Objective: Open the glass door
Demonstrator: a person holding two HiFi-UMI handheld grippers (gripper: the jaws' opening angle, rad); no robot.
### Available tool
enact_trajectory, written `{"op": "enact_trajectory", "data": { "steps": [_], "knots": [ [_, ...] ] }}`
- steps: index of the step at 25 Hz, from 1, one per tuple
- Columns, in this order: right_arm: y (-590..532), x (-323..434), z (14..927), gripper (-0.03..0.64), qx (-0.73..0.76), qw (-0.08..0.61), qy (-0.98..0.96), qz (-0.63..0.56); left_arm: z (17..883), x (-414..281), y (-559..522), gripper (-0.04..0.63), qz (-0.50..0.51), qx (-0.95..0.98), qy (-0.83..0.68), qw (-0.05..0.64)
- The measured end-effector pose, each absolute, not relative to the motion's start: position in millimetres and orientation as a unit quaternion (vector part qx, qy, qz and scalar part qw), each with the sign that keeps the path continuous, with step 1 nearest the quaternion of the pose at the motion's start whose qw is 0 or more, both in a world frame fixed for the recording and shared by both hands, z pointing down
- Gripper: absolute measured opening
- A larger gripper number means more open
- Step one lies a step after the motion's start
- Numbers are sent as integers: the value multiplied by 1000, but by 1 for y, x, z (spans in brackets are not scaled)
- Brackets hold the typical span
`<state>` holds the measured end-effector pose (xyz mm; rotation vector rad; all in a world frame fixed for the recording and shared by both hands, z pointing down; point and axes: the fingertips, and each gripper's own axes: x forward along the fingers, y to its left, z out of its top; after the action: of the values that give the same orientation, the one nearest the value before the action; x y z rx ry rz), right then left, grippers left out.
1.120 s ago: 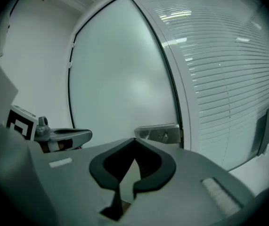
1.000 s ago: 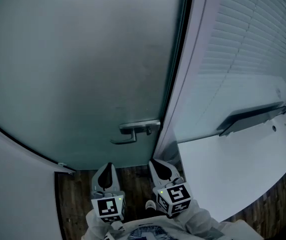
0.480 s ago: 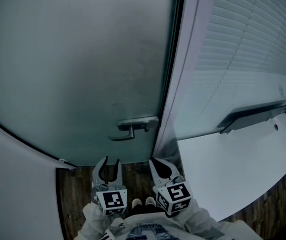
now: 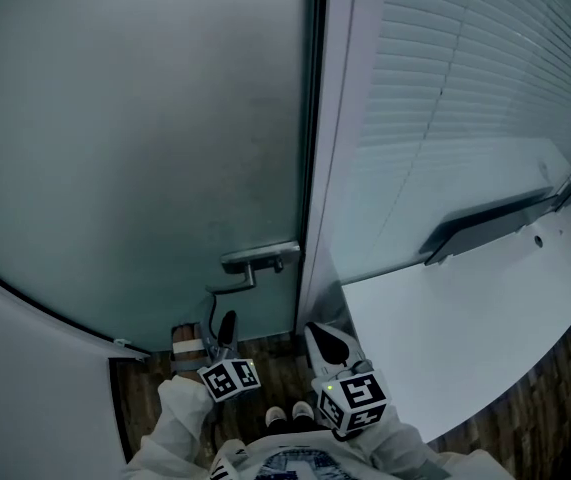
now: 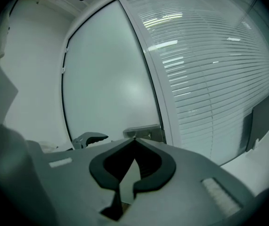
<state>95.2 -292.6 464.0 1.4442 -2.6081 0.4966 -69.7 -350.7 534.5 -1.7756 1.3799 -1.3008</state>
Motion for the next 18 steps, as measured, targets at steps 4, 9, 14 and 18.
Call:
{"op": "enact_trajectory", "data": {
  "steps": [4, 9, 14, 18],
  "knots": [
    [-291, 107, 468, 5, 494, 60, -850, 171, 531, -67, -372, 298, -496, -638, 499, 314],
    [-287, 107, 461, 6, 501, 61, -845, 178, 527, -58, -386, 295, -510, -637, 469, 337],
    [-287, 109, 464, 5, 508, 63, -841, 177, 541, -52, -394, 276, -513, -647, 453, 337],
    [-287, 113, 461, 6, 517, 62, -835, 177, 540, -55, -398, 238, -516, -645, 452, 337]
  ]
}}
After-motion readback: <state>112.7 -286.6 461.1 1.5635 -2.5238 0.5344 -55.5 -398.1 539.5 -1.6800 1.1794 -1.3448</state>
